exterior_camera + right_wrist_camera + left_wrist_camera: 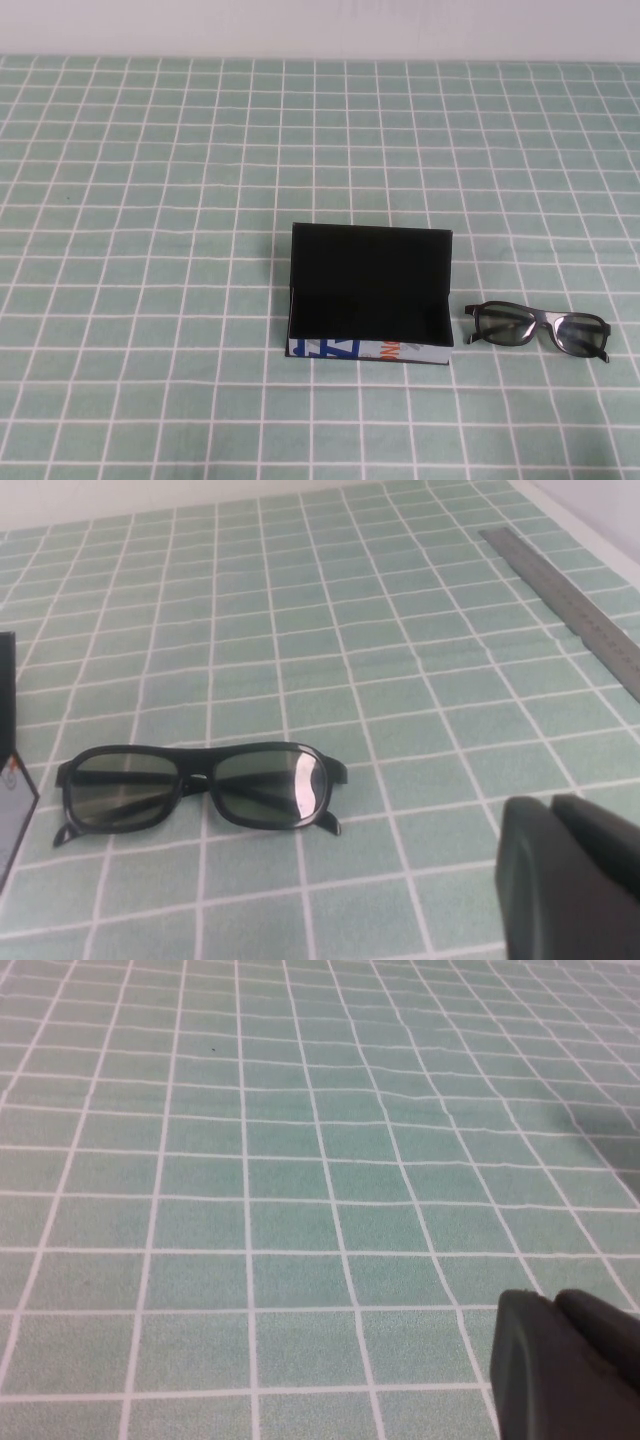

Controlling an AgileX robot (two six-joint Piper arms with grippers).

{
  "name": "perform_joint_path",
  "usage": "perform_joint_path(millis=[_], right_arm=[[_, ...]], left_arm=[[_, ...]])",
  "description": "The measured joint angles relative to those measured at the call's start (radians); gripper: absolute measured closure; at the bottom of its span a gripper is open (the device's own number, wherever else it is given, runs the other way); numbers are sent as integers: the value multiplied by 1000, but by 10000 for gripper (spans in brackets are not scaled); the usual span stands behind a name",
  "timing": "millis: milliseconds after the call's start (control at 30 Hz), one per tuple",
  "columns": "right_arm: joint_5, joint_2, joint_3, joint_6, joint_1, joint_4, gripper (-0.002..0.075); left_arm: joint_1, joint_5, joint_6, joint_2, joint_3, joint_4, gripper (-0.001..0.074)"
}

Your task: Return glasses to glasses case

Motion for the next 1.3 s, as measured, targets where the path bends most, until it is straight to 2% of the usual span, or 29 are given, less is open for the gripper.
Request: perform_joint_path(millis=[300, 567, 767, 1033, 1133, 1300], right_arm=[[-152, 0, 0, 0, 0, 69, 739], [-267, 0, 0, 0, 0, 53, 739], [-536, 0, 0, 0, 0, -12, 739], [-979, -1, 0, 4, 0, -18, 739], [-1032, -4, -27, 4, 0, -14, 739], [-1009, -6, -125, 4, 0, 6, 739]], left_arm=[[0, 0, 0, 0, 0, 0, 737], [0, 0, 0, 0, 0, 0, 737], [0, 0, 0, 0, 0, 0, 737], [0, 0, 0, 0, 0, 0, 737], [0, 0, 0, 0, 0, 0, 737], [0, 0, 0, 0, 0, 0, 737]])
